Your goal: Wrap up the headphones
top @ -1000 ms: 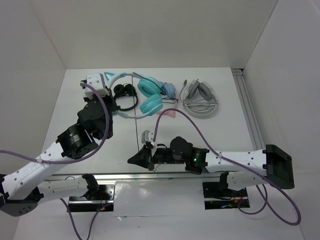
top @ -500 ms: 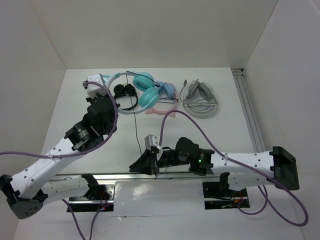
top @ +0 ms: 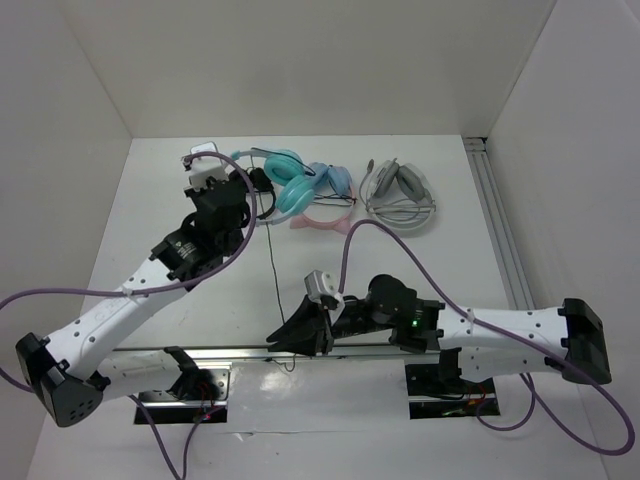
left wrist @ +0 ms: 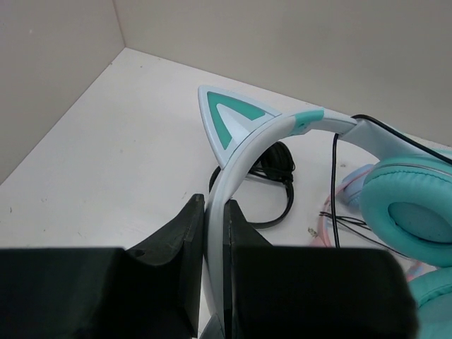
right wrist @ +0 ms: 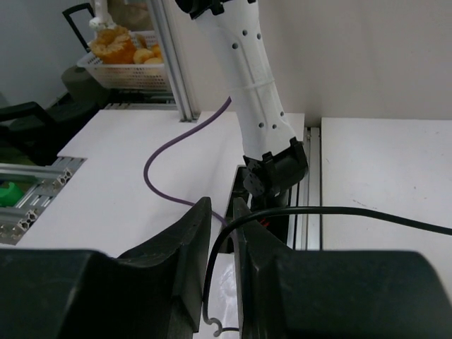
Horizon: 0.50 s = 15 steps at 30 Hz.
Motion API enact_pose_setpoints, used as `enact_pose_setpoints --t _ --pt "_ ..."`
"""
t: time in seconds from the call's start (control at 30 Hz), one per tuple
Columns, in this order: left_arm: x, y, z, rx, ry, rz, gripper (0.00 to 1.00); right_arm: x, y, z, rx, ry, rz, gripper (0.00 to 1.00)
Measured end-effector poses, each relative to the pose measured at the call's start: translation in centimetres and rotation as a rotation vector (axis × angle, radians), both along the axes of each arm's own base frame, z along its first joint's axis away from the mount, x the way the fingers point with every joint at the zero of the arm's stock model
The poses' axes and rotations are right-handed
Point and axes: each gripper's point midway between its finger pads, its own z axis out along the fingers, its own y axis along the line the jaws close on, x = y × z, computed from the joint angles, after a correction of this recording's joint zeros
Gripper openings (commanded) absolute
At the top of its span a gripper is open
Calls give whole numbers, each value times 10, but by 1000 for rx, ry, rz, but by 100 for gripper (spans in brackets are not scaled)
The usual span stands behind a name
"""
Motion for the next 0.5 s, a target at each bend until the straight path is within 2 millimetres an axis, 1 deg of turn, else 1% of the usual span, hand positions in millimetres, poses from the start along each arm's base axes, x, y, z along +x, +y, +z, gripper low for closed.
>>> enact_pose_setpoints --t 0.17,0.3,0.4,0.43,0.47,0.5 --pt "8 3 -13 23 39 14 0 -4 -9 14 39 -7 6 28" --pt "13 5 -21 26 61 19 0 -11 -13 21 58 -9 20 28" --pt "15 5 -25 25 72 23 0 -16 -16 22 54 -10 26 14" --pt "15 5 -26 27 75 22 0 -17 -17 20 46 -11 21 3" --pt "15 5 -26 29 77 22 0 -17 -17 17 32 -18 14 0" --pt "15 5 -27 31 81 22 0 -17 -18 16 20 -19 5 0"
